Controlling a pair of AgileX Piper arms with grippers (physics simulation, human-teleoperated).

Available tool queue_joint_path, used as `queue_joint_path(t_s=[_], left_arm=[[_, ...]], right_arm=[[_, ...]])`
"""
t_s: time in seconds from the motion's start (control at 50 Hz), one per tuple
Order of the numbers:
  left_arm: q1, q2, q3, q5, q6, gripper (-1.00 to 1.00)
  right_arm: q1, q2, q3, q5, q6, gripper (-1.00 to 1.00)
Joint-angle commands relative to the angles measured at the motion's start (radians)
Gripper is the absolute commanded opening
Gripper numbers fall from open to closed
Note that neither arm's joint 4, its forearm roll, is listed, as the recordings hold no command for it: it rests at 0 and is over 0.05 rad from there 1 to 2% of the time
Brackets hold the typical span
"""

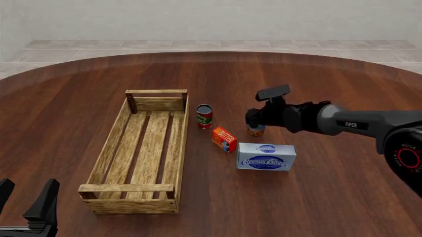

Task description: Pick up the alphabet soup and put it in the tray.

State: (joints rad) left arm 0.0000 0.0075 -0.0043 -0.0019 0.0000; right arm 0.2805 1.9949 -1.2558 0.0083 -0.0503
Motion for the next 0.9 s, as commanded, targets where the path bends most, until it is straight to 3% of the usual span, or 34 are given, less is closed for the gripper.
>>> queue_joint_path(t_s=[0.02, 0.9], left_arm=[[0.000, 0.000, 0.000, 0.000, 0.000, 1.00], [0.000, 0.000, 0.000, 0.000, 0.000, 1.00]], right_arm=[[0.004, 0.018, -0.006, -0.003, 0.001, 1.00], [0.000, 0.044, -0.002, -0.023, 0.021, 1.00]])
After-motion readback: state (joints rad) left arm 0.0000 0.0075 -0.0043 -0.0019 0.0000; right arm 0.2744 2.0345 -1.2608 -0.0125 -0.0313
